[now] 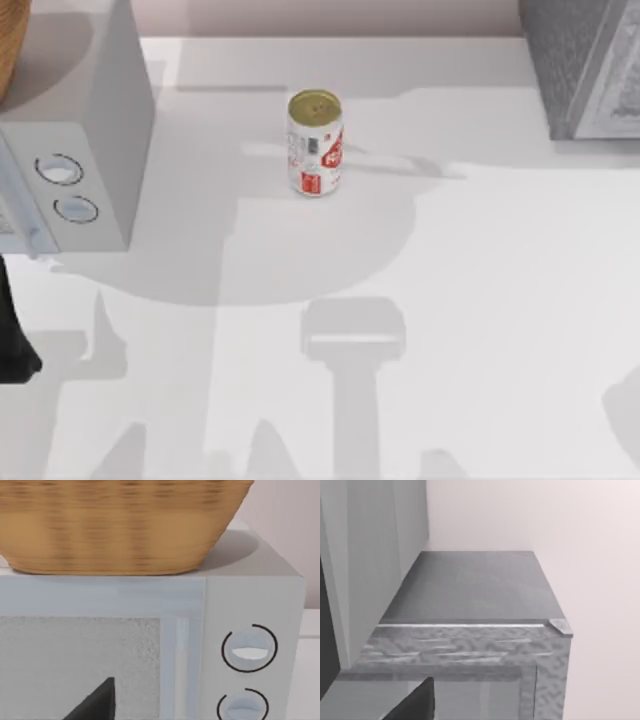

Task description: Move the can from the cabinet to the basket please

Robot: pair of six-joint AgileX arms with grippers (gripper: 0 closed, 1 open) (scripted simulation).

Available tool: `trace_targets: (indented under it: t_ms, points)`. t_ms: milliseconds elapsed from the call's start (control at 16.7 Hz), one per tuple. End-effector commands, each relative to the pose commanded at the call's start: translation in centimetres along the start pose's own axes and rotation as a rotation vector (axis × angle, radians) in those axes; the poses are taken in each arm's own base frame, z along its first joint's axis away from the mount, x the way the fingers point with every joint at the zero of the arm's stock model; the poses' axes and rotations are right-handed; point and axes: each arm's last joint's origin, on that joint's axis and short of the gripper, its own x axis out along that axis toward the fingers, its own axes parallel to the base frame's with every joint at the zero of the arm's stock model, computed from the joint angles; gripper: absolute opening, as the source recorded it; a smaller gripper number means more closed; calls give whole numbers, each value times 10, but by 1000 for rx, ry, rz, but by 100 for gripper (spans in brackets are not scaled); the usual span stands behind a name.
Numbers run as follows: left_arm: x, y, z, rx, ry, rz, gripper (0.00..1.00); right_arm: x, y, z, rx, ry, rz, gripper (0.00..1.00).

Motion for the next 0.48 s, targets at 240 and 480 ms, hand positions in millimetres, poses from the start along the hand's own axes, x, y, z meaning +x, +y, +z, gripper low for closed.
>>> trace_targets:
  t_ms: [240, 480]
  points:
    - [0, 0, 0, 0, 0, 0, 100, -1, 1, 1, -1, -1, 0, 100]
    - [0, 0, 0, 0, 0, 0, 100, 5, 3, 1, 1, 0, -5, 100]
